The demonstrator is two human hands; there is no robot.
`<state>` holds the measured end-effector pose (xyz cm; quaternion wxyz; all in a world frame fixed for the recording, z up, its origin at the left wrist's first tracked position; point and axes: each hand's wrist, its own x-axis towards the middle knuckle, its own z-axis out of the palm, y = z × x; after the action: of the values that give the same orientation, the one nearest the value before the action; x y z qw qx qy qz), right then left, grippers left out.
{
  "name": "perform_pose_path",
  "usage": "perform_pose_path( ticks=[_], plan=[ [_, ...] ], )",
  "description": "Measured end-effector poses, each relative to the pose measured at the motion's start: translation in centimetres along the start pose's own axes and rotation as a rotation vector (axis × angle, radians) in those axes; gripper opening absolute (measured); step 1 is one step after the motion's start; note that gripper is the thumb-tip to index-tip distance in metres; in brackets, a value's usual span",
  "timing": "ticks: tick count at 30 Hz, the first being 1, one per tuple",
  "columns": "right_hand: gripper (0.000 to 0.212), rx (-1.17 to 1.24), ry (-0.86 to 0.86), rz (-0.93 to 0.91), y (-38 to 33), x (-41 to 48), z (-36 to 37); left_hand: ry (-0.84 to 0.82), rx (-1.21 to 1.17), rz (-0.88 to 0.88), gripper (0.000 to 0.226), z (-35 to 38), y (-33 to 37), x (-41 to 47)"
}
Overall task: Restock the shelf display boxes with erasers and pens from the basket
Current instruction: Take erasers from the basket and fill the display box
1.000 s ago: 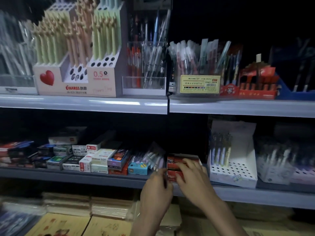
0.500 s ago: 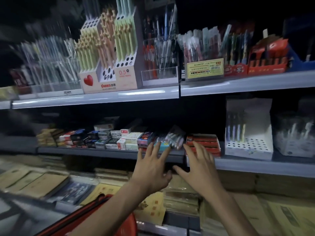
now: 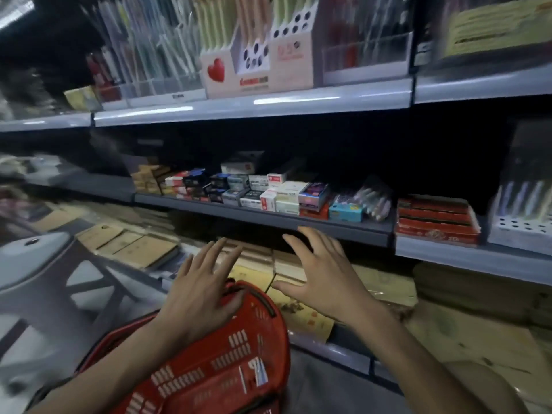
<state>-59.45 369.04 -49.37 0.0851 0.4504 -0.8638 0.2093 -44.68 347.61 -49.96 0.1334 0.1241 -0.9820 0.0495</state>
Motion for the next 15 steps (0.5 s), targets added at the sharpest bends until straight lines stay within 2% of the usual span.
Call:
perform_pose_path(
  ticks=[7,15],
  plan=[
    [0.084,-0.006,-0.254,-0.192,-7.4,2.5,9.2,-0.1,0.037,-0.097,0.077,5.0,-8.4,-8.5],
    [0.072,-0.08,-0.823,-0.331,-13.5,5.5,25.1,-0.343,0.044,-0.222,0.08,12.7,-16.4,-17.0]
  ],
)
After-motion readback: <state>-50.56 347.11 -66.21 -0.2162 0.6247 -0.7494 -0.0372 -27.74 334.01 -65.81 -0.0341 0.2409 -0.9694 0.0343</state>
